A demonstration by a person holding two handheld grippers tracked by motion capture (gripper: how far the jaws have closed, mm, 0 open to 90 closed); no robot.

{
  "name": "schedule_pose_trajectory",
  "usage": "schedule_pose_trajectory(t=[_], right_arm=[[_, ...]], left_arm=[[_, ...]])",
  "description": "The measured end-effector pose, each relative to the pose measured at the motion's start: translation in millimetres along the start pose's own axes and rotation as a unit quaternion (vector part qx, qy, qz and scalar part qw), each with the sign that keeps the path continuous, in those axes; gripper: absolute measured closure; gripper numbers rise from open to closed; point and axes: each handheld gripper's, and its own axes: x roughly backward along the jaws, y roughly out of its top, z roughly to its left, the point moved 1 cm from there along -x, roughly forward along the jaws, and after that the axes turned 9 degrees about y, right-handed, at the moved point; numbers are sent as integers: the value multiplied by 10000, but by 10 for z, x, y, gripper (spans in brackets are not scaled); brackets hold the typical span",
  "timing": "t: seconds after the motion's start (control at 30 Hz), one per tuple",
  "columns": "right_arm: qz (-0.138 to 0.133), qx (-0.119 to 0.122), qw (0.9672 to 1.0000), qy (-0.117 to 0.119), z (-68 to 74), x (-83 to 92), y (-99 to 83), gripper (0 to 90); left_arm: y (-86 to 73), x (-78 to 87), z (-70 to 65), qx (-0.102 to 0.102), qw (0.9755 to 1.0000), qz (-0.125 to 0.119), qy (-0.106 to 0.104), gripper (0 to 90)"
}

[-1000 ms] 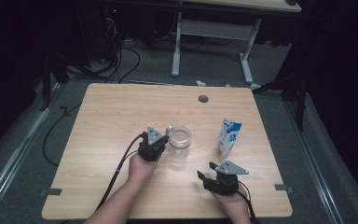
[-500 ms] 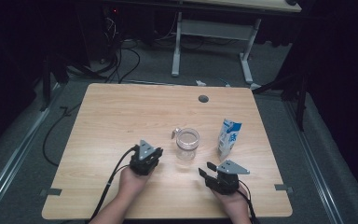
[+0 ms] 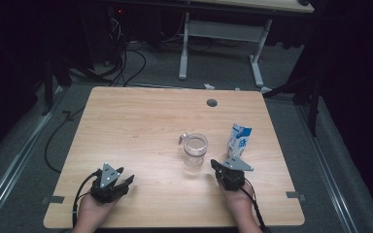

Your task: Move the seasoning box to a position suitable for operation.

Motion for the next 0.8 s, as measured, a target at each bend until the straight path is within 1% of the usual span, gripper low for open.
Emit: schedule_pose_trajectory(t=[0.03,0.07,0.13,0.17,0.27,0.37,0.47,0.63,0.67,0.73,0.8], right_arm=[[-45,-58,10000,-44,-26,-5,23,899],[-87,-115,9998,-102,-63,-18,53,897],[-111,-163,9997,-128,-94,-46,102,896],[-110,-123,9997,-168,-102,-66,135,896],[-111,-99,9997,-203,-105,-148,233,896],[-147,-30,9997,-182,-83,-217,307,896],[-182,-52,9997,-154,-67,-243,326,898],[-205,-1,9997,-108,-16,-235,323,898],[-198,51,9998,-83,36,-217,318,897],[-199,137,9997,-72,79,-203,309,896],[-191,149,9997,-71,92,-197,306,895]], left_arm=[[3,2,12,93,9999,-53,-45,501],[3,2,12,128,9999,-80,-58,496],[0,-1,8,101,9999,-86,-77,487],[0,-1,8,101,9999,-86,-77,484],[-13,-14,13,194,9997,-110,-93,484],[-8,1,26,234,9995,-175,-70,483],[-10,8,43,269,9994,-187,-63,481],[-8,7,45,268,9994,-190,-79,474],[-7,9,41,242,9995,-179,-94,474],[-7,8,34,239,9995,-190,-108,474],[-6,7,35,243,9995,-181,-124,475]])
